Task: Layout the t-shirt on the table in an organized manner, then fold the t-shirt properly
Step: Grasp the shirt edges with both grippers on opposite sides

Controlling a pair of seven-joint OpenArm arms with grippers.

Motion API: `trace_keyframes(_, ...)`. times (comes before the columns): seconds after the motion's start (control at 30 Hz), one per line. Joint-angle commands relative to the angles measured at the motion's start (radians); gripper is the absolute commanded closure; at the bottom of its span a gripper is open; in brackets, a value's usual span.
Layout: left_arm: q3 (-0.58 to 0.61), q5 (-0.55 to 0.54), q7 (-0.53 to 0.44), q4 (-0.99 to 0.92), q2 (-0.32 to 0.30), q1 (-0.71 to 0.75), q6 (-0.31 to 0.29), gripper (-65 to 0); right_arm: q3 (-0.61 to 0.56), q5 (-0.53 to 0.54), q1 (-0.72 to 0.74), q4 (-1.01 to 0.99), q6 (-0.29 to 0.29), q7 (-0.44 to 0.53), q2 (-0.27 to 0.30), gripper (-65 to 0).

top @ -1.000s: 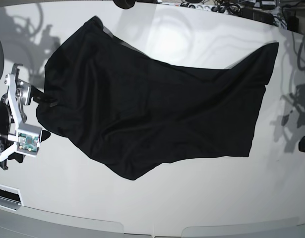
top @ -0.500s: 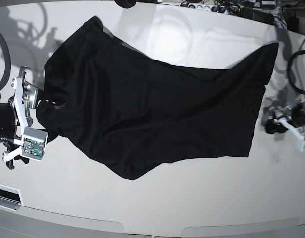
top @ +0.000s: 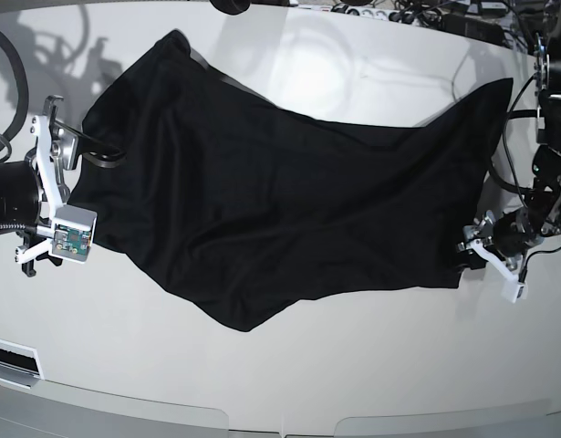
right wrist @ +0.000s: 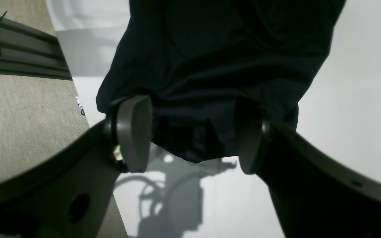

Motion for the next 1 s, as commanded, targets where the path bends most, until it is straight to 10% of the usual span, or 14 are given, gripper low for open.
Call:
trace_keyframes(0.0, -0.01, -0.014, -0.018, 0.014, -0.023, -0.026, 0.009, -17.3, 0.013, -0.03, 0.014, 0.005, 0.003, 0.03, 0.004, -40.7)
trace_keyframes(0.07, -0.01, -0.013, -0.019, 0.014, -0.024, -0.026, 0.055, -0.2, 0.013, -0.122, 0.014, -0.005, -0.022, 0.073, -0.029, -40.7)
trace_keyframes(0.47, -0.01, 0.003, -0.026, 0.014, -0.027, -0.025, 0.126, 0.0, 0.013, -0.658, 0.014, -0.402, -0.304, 0.301, -0.352, -39.7)
trace_keyframes(0.57, -0.01, 0.029, -0.015, 0.014, -0.029, -0.029, 0.093, 0.0, 0.013, -0.624, 0.014, -0.492, -0.235, 0.299, -0.415, -23.9)
trace_keyframes(0.7, -0.01, 0.018, 0.0, 0.027, -0.042, -0.037, -0.127, 0.0, 0.013, -0.523, 0.006, -0.508, -0.036, 0.274, -0.446, 0.0)
trace_keyframes(0.77, -0.01, -0.026, 0.04, 0.043, -0.05, -0.036, -0.234, 0.0, 0.012, -0.474, 0.003, -0.508, 0.012, 0.249, -0.446, 0.0)
trace_keyframes(0.97, -0.009, -0.172, 0.283, 0.114, -0.057, -0.034, -0.234, 0.0, 0.012, -0.297, 0.003, -0.508, 0.032, 0.073, -0.446, 0.0)
